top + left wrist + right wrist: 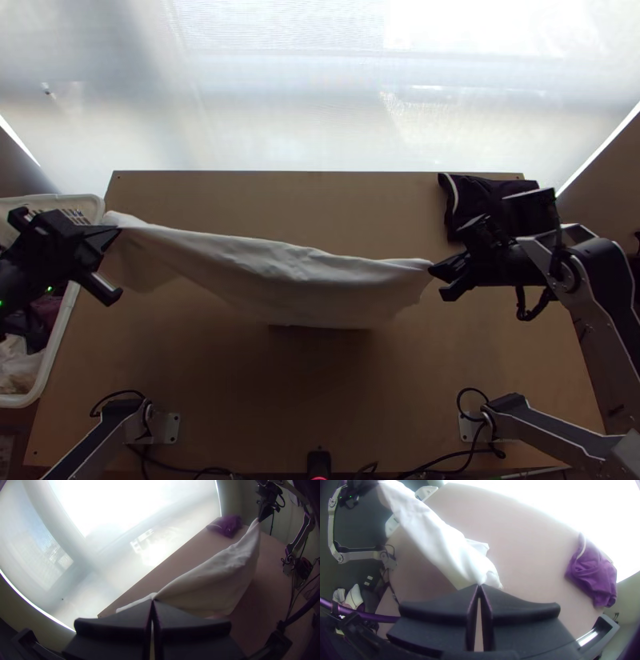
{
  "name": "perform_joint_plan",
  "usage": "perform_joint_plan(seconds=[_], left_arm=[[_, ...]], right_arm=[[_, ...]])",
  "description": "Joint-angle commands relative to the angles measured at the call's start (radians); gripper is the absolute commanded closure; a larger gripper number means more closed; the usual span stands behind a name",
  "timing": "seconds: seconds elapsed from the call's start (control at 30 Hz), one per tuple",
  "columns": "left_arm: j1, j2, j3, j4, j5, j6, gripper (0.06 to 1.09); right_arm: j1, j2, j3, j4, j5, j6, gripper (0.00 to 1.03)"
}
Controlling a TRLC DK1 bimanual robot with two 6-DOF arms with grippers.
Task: Fold the t-shirt
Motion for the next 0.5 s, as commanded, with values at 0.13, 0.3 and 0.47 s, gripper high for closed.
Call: perform_joint_plan(seconds=[0.13,0.3,0.47], left_arm=[[-0.003,-0.186,0.092,-0.161,-0.003,-0.034,1.05],[0.031,-0.218,0.194,-0.233,-0.019,-0.034,1.05],[0.042,-0.213,0.202,-0.238,-0.031,-0.032,1.05]], right_arm=[[-0.046,-0.156,0.048,-0.085,-0.03,0.011,1.0],[-0.064,-0.219,0.055,-0.129,-0.03,0.011,1.0],[-0.07,-0.227,0.048,-0.137,-0.049,0.011,1.0]])
